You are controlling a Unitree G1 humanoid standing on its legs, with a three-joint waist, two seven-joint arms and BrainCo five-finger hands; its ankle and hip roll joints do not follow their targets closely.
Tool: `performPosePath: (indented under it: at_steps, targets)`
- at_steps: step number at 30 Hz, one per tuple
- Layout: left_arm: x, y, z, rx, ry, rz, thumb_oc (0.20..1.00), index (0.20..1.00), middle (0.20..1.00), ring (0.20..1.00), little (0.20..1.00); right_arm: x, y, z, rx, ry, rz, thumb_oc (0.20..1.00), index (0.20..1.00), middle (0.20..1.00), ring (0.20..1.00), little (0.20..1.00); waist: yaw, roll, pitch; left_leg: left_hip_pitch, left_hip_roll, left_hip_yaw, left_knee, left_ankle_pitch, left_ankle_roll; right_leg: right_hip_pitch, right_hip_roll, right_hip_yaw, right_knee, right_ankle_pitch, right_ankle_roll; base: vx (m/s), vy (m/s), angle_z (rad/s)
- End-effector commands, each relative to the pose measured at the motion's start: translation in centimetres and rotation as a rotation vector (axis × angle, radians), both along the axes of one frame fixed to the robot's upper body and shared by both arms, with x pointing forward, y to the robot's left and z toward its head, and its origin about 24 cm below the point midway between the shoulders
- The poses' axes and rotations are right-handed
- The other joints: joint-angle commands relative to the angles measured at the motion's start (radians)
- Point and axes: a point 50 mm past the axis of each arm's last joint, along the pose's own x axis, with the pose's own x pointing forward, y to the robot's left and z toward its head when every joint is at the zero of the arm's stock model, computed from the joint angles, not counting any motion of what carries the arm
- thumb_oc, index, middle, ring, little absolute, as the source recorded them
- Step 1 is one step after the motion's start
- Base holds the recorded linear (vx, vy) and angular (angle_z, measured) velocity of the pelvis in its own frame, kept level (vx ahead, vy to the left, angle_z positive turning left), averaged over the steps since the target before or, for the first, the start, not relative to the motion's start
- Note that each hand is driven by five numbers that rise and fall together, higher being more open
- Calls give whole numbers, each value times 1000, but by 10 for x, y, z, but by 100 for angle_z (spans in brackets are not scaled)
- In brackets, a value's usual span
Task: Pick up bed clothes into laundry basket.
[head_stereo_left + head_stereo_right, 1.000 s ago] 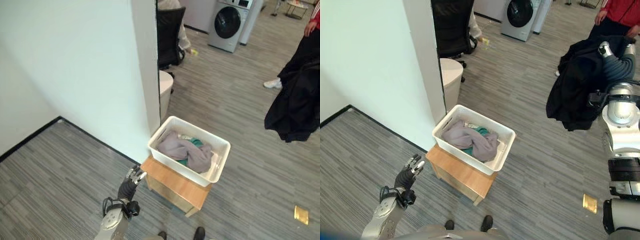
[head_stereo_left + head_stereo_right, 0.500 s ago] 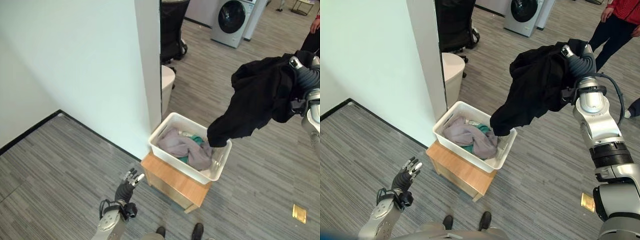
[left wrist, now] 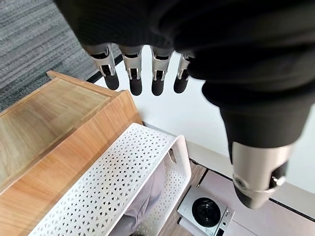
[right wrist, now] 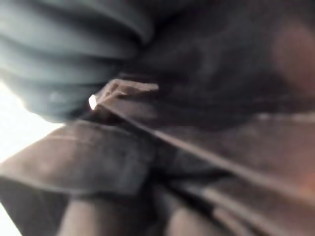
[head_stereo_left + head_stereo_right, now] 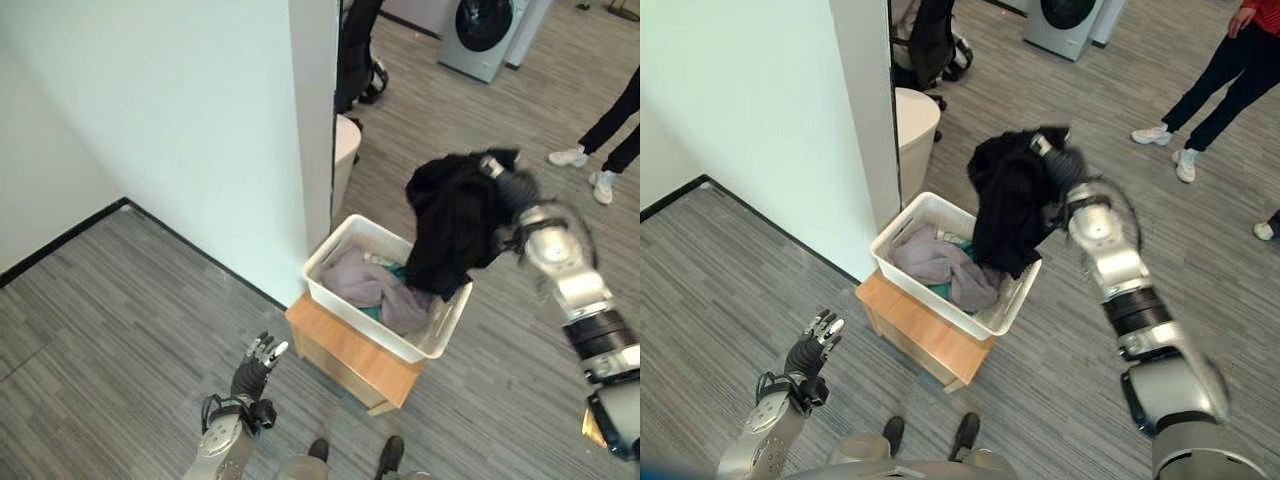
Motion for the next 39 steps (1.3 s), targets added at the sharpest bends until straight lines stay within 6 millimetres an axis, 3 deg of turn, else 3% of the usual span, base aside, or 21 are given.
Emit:
performPosePath:
  at_steps: [1,2,5,8,9,11,12,16,20,21,22,26,27,28,29,30,33,35,38,39]
  targets:
    - [11,-4,17,-6,-86,-22,1000,1000,1000,1000,1000,13,-2,33,-41,-96,-19,200,200,200,200,200,24,-2,-18,-83,75,25,-16,50,-43,81,-43,-37,37,-136,64,0,0,0]
    - [11,-4,17,-6,-86,-22,1000,1000,1000,1000,1000,13,-2,33,-41,-96,-19,200,200,200,200,200,24,-2,-18,-83,75,25,-16,50,-43,81,-43,-37,37,-136,64,0,0,0]
    - [10,-6,16,-7,-79,-21,1000,1000,1000,1000,1000,17,-2,3,-60,18,-69,200,200,200,200,200,35,1,-11,-90,72,19,-15,52,-42,78,-43,-40,35,-135,63,0,0,0]
    - [11,-6,16,-3,-82,-33,1000,1000,1000,1000,1000,20,-15,-37,-223,223,-114,200,200,200,200,200,56,5,3,-110,71,5,-14,60,-44,66,-43,-50,31,-130,63,-22,-9,9]
    - [11,-6,16,-3,-82,-33,1000,1000,1000,1000,1000,20,-14,-37,-223,223,-114,200,200,200,200,200,56,5,3,-110,71,5,-14,60,-44,66,-43,-50,31,-130,63,-25,-16,23]
    - [11,-4,17,0,-79,-31,1000,1000,1000,1000,1000,19,-32,-55,-252,349,-198,200,200,200,200,200,70,8,8,-123,70,-8,-13,64,-45,62,-41,-61,25,-126,63,-18,-14,11]
    - [11,-3,17,-1,-80,-26,1000,1000,1000,1000,1000,22,-35,-53,-251,366,-213,1000,1000,1000,1000,1000,75,9,11,-131,70,-11,-12,67,-46,59,-40,-64,23,-125,63,-14,-18,6]
    - [10,3,18,14,-77,-18,1000,1000,1000,1000,1000,27,-63,-44,-372,479,-330,1000,1000,1000,1000,1000,93,10,10,-146,68,-23,-12,71,-47,52,-34,-73,16,-125,62,4,-7,16]
    - [8,10,20,29,-77,-3,1000,1000,1000,1000,1000,30,-77,-29,-450,490,-332,1000,1000,1000,1000,1000,101,4,6,-151,66,-31,-11,73,-48,51,-31,-78,14,-125,62,7,-1,3]
    - [7,13,19,33,-74,3,1000,1000,1000,1000,1000,36,-84,-9,-583,466,-320,1000,1000,1000,1000,1000,98,-2,5,-149,66,-32,-12,72,-48,54,-31,-79,14,-127,63,14,-4,6]
    - [7,12,19,32,-75,3,1000,1000,1000,1000,1000,36,-84,-9,-585,465,-320,1000,1000,1000,1000,1000,97,-1,6,-148,66,-32,-12,71,-48,54,-31,-79,14,-127,63,2,3,6]
    - [12,18,24,56,-98,0,1000,1000,1000,1000,1000,51,-81,49,-1038,350,-205,1000,1000,1000,1000,1000,73,-17,7,-141,70,-17,-14,72,-52,53,-30,-64,15,-121,63,0,0,0]
    - [12,24,25,71,-99,14,1000,1000,1000,1000,1000,52,-80,81,-1169,264,-177,1000,1000,1000,1000,1000,50,-25,5,-132,74,-3,-15,67,-55,56,-29,-53,17,-123,64,-28,52,0]
    - [12,26,25,70,-101,23,1000,1000,1000,1000,1000,47,-75,104,-1211,146,-147,1000,1000,1000,1000,1000,19,-28,1,-126,77,11,-18,69,-55,51,-31,-41,17,-118,65,-34,71,-14]
    - [11,28,24,66,-99,42,1000,1000,1000,1000,1000,28,-79,115,-1252,58,-69,1000,1000,1000,1000,1000,-17,-26,-2,-114,80,31,-19,63,-56,49,-34,-27,21,-119,68,-35,61,-29]
    - [11,28,24,67,-98,37,1000,1000,1000,1000,1000,26,-81,115,-1251,63,-72,1000,1000,1000,1000,1000,-12,-25,-3,-113,80,31,-19,62,-56,50,-33,-27,21,-119,68,-10,41,-27]
    - [8,28,21,63,-99,28,1000,1000,1000,1000,1000,-22,-105,96,-1242,127,99,1000,1000,1000,1000,1000,-64,-18,-14,-97,79,49,-21,54,-57,56,-42,-20,26,-124,73,21,17,-24]
    - [7,25,21,53,-108,10,1000,1000,1000,1000,1000,-56,-129,84,-1158,197,122,1000,1000,1000,1000,1000,-97,-11,-24,-88,76,56,-21,48,-57,63,-49,-23,30,-130,77,12,5,-11]
    - [12,26,27,60,-143,8,1000,1000,1000,1000,1000,-100,-153,54,-862,178,21,1000,1000,1000,1000,1000,-124,4,-31,-70,75,67,-21,35,-56,73,-56,-18,36,-139,80,25,9,-9]
    - [15,26,31,53,-171,33,1000,1000,1000,1000,1000,-117,-159,40,-605,60,-135,1000,1000,1000,1000,1000,-142,22,-35,-65,73,72,-21,28,-51,74,-58,-13,39,-144,82,42,14,-12]
